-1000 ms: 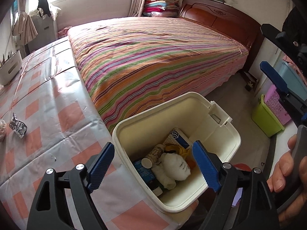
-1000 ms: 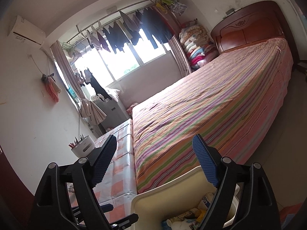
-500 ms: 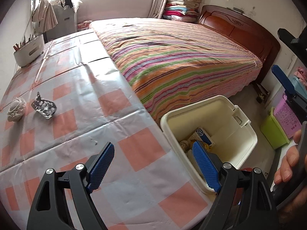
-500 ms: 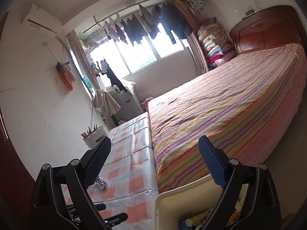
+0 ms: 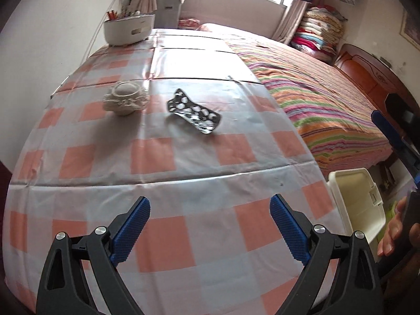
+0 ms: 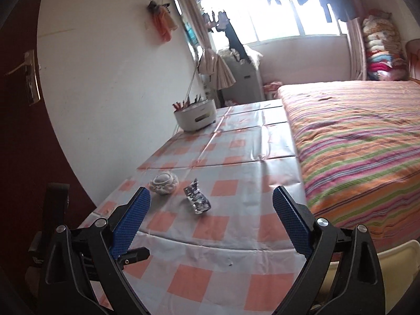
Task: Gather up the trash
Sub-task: 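Move both open tools back over the table toward the pill blister, then grasp the silver pill blister pack with the right tool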
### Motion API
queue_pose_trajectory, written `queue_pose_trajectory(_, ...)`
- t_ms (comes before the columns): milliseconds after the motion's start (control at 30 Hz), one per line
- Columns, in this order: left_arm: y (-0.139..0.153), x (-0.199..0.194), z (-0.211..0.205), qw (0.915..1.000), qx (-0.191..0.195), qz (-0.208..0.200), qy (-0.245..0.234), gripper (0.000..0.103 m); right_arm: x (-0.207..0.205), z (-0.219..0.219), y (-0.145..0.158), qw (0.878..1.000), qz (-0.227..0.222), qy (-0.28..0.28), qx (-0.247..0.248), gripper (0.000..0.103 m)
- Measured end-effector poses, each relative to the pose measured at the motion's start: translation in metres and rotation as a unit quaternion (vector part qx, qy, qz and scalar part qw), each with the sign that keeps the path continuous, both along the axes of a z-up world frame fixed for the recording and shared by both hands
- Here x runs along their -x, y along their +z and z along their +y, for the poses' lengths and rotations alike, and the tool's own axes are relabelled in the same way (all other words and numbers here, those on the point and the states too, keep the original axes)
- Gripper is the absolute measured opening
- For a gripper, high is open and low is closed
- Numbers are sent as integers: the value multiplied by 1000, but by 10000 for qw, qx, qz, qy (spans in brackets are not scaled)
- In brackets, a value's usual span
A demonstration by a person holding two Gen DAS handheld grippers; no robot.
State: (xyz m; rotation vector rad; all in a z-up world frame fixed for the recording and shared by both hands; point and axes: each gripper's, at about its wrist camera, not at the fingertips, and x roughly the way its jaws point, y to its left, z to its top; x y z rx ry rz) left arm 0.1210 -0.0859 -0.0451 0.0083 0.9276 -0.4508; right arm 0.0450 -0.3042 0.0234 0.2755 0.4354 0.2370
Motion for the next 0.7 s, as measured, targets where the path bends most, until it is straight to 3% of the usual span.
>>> queue_pose_trajectory(200, -8, -14, 50, 9988, 8, 107, 480, 90, -56, 47, -16, 9956, 487, 681, 424, 93)
queue_pose_trajectory(433, -12, -18, 90, 9967, 54, 201, 782, 90, -128, 101, -33, 9769, 968, 1375, 1321, 93)
queue_pose_trajectory(700, -13, -18, 121, 9938, 89, 230, 1080, 90, -190, 106, -55, 9630, 1429, 1564, 1667, 93)
